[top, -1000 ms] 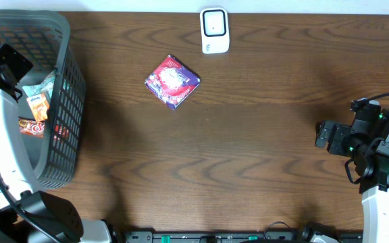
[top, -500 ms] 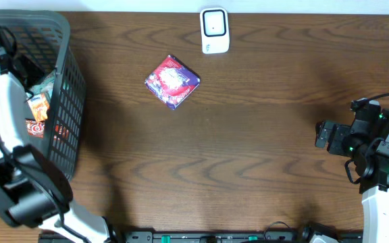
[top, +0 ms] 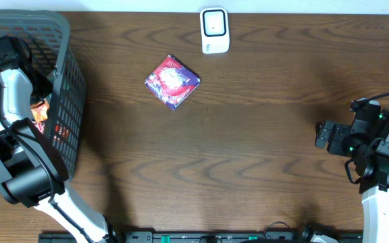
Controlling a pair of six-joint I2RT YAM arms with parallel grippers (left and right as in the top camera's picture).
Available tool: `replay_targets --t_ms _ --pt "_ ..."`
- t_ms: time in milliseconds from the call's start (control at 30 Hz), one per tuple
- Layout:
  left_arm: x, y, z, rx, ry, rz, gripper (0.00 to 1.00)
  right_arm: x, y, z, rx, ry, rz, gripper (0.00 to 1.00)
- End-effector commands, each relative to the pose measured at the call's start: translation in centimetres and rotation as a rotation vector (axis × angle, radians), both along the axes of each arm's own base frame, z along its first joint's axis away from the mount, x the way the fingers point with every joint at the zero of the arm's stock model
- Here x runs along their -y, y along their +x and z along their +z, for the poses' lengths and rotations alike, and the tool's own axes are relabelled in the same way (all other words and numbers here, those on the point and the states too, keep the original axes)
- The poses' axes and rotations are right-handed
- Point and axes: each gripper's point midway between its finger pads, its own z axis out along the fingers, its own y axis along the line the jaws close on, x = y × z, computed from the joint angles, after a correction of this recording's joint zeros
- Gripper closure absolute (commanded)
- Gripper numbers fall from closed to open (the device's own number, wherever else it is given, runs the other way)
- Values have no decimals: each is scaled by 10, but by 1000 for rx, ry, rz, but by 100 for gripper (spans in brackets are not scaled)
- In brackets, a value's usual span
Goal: Scan the item barcode
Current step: 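Grasp the orange Kleenex tissue pack in the basket with the left gripper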
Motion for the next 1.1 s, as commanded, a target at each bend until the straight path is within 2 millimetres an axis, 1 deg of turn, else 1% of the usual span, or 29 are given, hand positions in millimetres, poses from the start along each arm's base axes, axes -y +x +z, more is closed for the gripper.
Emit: replay_targets --t_ms 0,200,267,333,467,533,600,667,700,867,967,1067 --pt "4 -6 -10 -26 -26 -4 34 3 2 6 10 -1 -14 1" --pt "6 -7 -9 -31 -31 -7 32 3 2 6 10 -1 -14 1" --pt "7 -10 -5 -35 -33 -7 32 3 2 6 10 -1 -14 1" --pt "7 -10 6 -21 -27 -7 28 3 2 6 10 -1 -14 1" --pt "12 -13 40 26 -11 -37 23 3 2 6 10 -1 -14 1" --pt "22 -14 52 48 -39 -83 22 3 2 6 10 -1 -14 1" --pt "33 -16 57 56 -82 -138 22 3 2 6 10 -1 -14 1" --pt "38 -19 53 39 -104 -157 22 3 2 6 10 -1 -14 1" --pt "39 -21 48 23 -109 -168 22 3 2 6 10 -1 -14 1" --pt "44 -31 15 -58 -147 -184 22 3 2 6 10 -1 -14 1" --pt "41 -31 -3 -90 -145 -200 22 3 2 6 10 -1 -14 1" --pt "38 -26 -21 -107 -141 -221 22 3 2 6 10 -1 -14 1"
